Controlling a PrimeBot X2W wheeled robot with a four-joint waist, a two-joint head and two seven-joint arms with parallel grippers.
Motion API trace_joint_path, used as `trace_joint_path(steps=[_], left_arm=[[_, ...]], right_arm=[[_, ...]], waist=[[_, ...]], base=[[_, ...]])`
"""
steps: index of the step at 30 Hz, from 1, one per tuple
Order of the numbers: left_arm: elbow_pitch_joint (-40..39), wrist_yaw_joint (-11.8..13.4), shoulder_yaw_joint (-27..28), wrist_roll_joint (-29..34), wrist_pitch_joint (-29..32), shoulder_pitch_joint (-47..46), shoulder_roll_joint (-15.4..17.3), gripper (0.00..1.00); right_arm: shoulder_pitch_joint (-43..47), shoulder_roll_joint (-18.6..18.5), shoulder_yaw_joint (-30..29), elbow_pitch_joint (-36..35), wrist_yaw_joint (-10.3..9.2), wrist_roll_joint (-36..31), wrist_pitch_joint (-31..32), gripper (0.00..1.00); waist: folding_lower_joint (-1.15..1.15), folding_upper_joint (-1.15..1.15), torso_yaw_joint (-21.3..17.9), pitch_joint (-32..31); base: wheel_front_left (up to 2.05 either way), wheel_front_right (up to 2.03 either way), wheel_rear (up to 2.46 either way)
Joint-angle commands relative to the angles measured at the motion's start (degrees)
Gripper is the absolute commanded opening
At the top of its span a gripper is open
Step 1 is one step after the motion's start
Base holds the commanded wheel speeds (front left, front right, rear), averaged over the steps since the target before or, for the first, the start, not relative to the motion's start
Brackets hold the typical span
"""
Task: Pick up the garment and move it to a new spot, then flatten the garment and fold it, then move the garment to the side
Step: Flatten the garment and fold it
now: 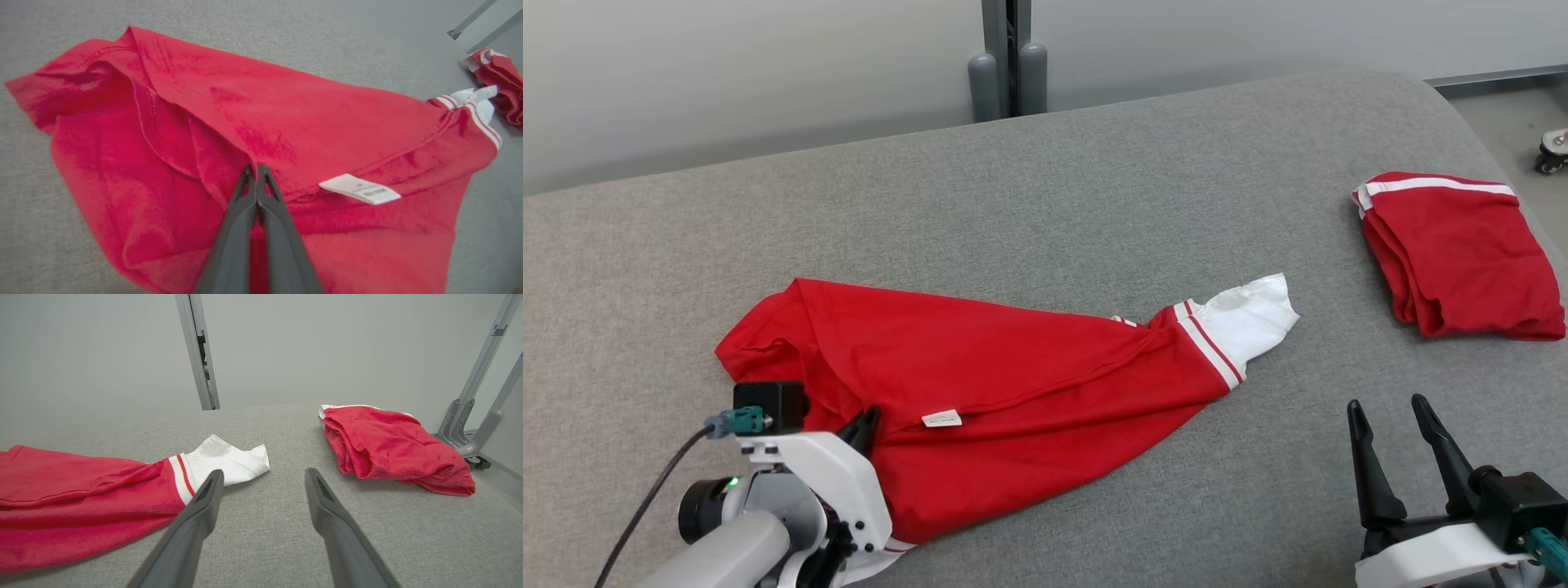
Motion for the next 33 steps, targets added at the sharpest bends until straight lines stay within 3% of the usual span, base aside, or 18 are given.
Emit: trace_joint_path(steps=[1, 6, 13, 20, 25, 33], left_arm=[[0.1, -1.0, 0.7, -0.6, 0.0, -1.6, 0.0, 0.0], [-0.3, -2.7, 4.7, -2.5, -0.9, -5.7, -0.7, 0.0], [1.5, -5.4, 10.4, -6.3, 2.4, -16.2, -2.6, 0.0], [6.5, -5.2, 12.8, -5.2, 6.2, -29.5, -3.9, 0.0], [11.5, -4.8, 14.1, -3.7, 5.5, -36.4, -5.0, 0.0], [16.5, -6.6, 16.4, -1.2, 1.7, -45.8, -6.2, 0.0]], right_arm=[[-0.7, -0.3, 0.0, 0.2, 0.0, 0.5, -0.1, 1.0], [-1.4, -0.3, 0.3, 0.1, -0.01, 0.7, -0.1, 1.0], [-3.2, -0.3, 0.7, 0.2, -0.01, 1.4, -0.1, 1.0], [-4.8, -0.3, 0.8, 0.5, 0.0, 3.6, -0.1, 1.0], [-5.6, -0.3, 1.1, 0.7, -0.01, 5.0, -0.1, 1.0], [-6.2, -0.3, 0.7, 0.8, -0.01, 5.7, -0.1, 1.0]], waist=[[0.0, 0.0, -0.3, 0.1], [0.0, 0.0, -1.0, 0.5], [0.0, 0.0, -3.0, 2.3], [0.0, 0.0, -6.3, 4.7], [0.0, 0.0, -8.1, 6.1], [0.0, 0.0, -8.7, 6.7]], base=[[0.0, 0.0, 0.0], [0.0, 0.0, 0.0], [0.0, 0.0, 0.0], [0.0, 0.0, 0.0], [0.0, 0.0, 0.0], [0.0, 0.0, 0.0]])
